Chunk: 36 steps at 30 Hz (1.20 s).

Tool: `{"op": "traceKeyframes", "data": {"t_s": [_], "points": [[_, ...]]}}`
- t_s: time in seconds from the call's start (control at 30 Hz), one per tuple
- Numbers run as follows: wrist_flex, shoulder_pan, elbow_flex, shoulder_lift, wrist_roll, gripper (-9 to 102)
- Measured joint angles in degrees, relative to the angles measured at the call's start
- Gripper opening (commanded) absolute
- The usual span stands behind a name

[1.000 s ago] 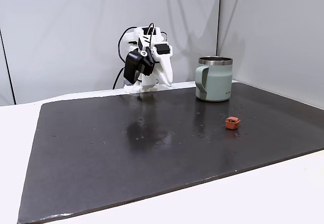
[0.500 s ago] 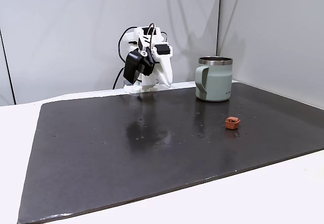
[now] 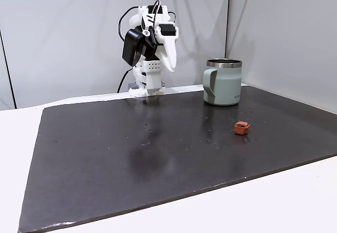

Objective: Grasp a cube and put it in the cup.

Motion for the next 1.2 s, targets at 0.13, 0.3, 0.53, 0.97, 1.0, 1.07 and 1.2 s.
{"op": "traceKeyframes", "data": {"t_s": [0.13,0.3,0.53,0.97,1.0,1.07,1.2], "points": [[0.1,-0.3,-11.5,-13.2,-0.4,0],[2.2,-1.8,-25.4,-28.0,-0.4,0],[6.6,-4.5,-40.2,-42.9,-0.4,0],[19.2,-6.9,-69.0,-69.3,6.0,0],[20.7,-7.3,-71.6,-71.2,6.2,0],[23.8,-8.4,-77.3,-75.0,6.7,0],[30.9,-9.8,-89.8,-83.4,8.3,0]]}}
